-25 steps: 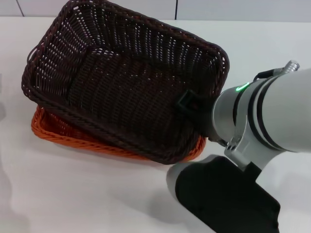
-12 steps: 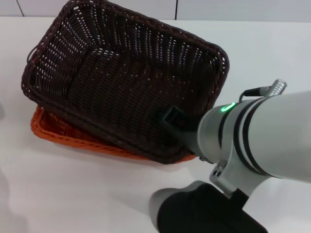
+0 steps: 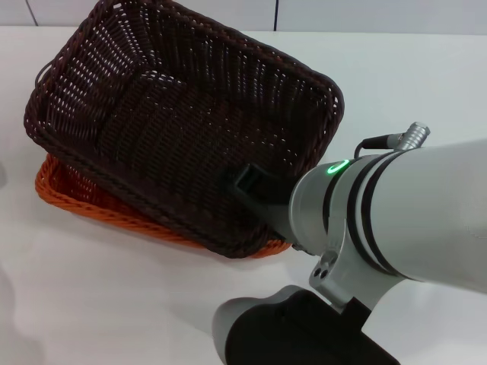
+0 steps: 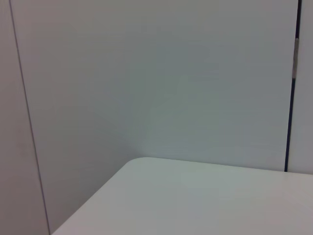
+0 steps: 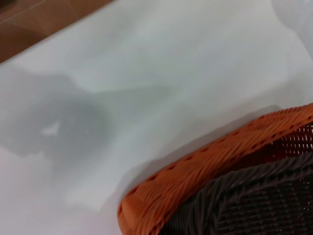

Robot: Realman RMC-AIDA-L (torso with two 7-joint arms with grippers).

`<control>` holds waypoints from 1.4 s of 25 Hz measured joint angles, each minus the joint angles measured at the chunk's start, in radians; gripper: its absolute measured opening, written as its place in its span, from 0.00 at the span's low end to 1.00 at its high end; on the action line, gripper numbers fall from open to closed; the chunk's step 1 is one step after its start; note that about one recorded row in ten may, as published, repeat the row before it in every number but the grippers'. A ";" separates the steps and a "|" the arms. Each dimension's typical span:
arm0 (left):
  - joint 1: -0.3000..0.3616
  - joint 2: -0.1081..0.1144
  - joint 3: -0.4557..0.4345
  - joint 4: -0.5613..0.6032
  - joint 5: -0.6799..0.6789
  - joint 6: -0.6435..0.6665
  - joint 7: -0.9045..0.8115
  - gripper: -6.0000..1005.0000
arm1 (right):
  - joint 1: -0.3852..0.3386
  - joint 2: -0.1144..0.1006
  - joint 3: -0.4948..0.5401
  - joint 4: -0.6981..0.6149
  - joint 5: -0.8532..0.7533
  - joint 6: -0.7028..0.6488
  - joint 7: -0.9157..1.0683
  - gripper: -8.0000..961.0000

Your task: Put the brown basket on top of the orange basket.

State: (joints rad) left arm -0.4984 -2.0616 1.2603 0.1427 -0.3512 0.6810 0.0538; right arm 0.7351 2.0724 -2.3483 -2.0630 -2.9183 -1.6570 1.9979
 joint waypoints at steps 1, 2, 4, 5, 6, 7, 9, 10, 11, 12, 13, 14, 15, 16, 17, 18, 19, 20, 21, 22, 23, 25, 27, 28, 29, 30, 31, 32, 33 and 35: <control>0.000 0.000 0.000 0.000 0.000 0.000 0.000 0.76 | 0.002 0.000 0.004 0.001 0.000 -0.002 0.002 0.82; 0.000 0.000 -0.001 0.000 0.000 0.000 0.000 0.76 | 0.002 0.000 0.004 0.001 0.000 -0.002 0.002 0.82; 0.004 0.001 -0.001 0.000 0.000 0.000 0.000 0.76 | 0.000 -0.003 0.042 0.003 0.000 0.003 0.003 0.82; 0.004 0.001 -0.001 0.000 0.000 0.000 0.000 0.76 | 0.000 -0.003 0.042 0.003 0.000 0.003 0.003 0.82; 0.008 0.001 -0.001 0.000 0.000 0.000 0.000 0.76 | -0.005 -0.005 0.075 0.003 0.000 0.014 0.005 0.82; 0.010 0.002 -0.001 0.000 0.000 0.000 0.000 0.76 | -0.007 -0.006 0.086 0.003 0.000 0.018 0.006 0.82; 0.014 0.002 -0.001 0.000 0.000 0.000 0.001 0.76 | -0.013 -0.006 0.104 0.003 0.000 0.021 0.007 0.82; 0.017 0.003 -0.001 0.000 0.000 0.000 0.001 0.76 | -0.021 -0.006 0.124 0.003 0.000 0.022 0.009 0.82; 0.017 0.003 -0.001 0.000 0.000 0.000 0.001 0.76 | -0.021 -0.006 0.124 0.003 0.000 0.022 0.009 0.82; 0.018 0.003 -0.001 0.000 0.000 0.000 0.001 0.76 | -0.026 -0.005 0.131 0.002 0.000 0.022 0.012 0.82; 0.018 0.003 -0.001 0.000 0.000 0.000 0.001 0.76 | -0.029 -0.005 0.135 0.001 0.000 0.022 0.017 0.82; 0.018 0.004 0.002 0.000 0.000 0.000 0.001 0.76 | -0.031 -0.004 0.136 0.000 -0.001 0.022 0.023 0.82; 0.018 0.004 0.002 0.000 0.000 0.000 0.001 0.76 | -0.031 -0.004 0.136 0.000 -0.001 0.022 0.023 0.82; 0.019 0.004 0.007 0.000 0.002 0.000 0.003 0.76 | -0.034 -0.001 0.126 -0.002 -0.001 0.017 0.036 0.82; 0.019 0.004 0.007 0.000 0.002 0.000 0.003 0.76 | -0.034 -0.001 0.126 -0.002 -0.001 0.017 0.036 0.82; 0.019 0.004 0.006 0.000 0.003 0.000 0.008 0.76 | -0.034 -0.001 0.120 -0.003 -0.001 0.014 0.040 0.82; 0.020 0.004 0.006 0.000 0.004 0.000 0.012 0.76 | -0.034 0.001 0.116 -0.003 -0.001 0.011 0.043 0.82; 0.020 0.005 0.004 0.000 0.004 0.000 0.015 0.76 | -0.034 0.001 0.113 -0.005 -0.001 0.010 0.047 0.82; 0.020 0.005 0.003 0.000 0.004 -0.002 0.017 0.76 | -0.029 0.003 0.101 -0.008 -0.001 0.007 0.060 0.82; 0.020 0.005 0.003 0.000 0.004 -0.002 0.017 0.76 | -0.029 0.003 0.101 -0.008 -0.001 0.007 0.060 0.82; 0.021 0.005 0.004 0.000 0.004 -0.002 0.017 0.76 | -0.027 0.004 0.091 -0.010 -0.001 0.005 0.068 0.82; 0.023 0.006 0.004 0.000 0.005 -0.002 0.020 0.76 | -0.024 0.005 0.070 -0.010 -0.001 0.002 0.079 0.82; 0.024 0.006 0.002 0.000 0.005 -0.003 0.026 0.76 | -0.022 0.007 0.056 -0.010 -0.001 0.001 0.083 0.82; 0.025 0.006 0.002 0.000 0.005 -0.003 0.028 0.76 | -0.020 0.007 0.052 -0.010 -0.001 0.000 0.084 0.82; 0.025 0.006 0.001 0.000 0.005 -0.003 0.028 0.76 | -0.017 0.007 0.049 -0.009 -0.001 0.000 0.086 0.82; 0.026 0.007 0.001 0.000 0.005 -0.004 0.029 0.76 | -0.014 0.007 0.047 -0.009 -0.001 0.000 0.088 0.82; 0.026 0.008 0.001 0.000 0.005 -0.004 0.029 0.76 | -0.007 0.008 0.041 -0.009 -0.001 0.001 0.093 0.82; 0.026 0.008 0.001 0.000 0.005 -0.004 0.029 0.76 | -0.007 0.008 0.041 -0.009 -0.001 0.001 0.093 0.82; 0.026 0.009 0.001 0.000 0.005 -0.004 0.029 0.76 | -0.003 0.008 0.035 -0.008 -0.001 0.003 0.095 0.82; 0.026 0.011 0.001 0.000 0.005 -0.004 0.029 0.76 | 0.003 0.008 0.032 -0.008 -0.001 0.006 0.095 0.82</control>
State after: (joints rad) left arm -0.4723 -2.0508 1.2608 0.1425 -0.3466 0.6770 0.0826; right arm 0.7378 2.0801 -2.3162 -2.0712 -2.9192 -1.6515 2.0932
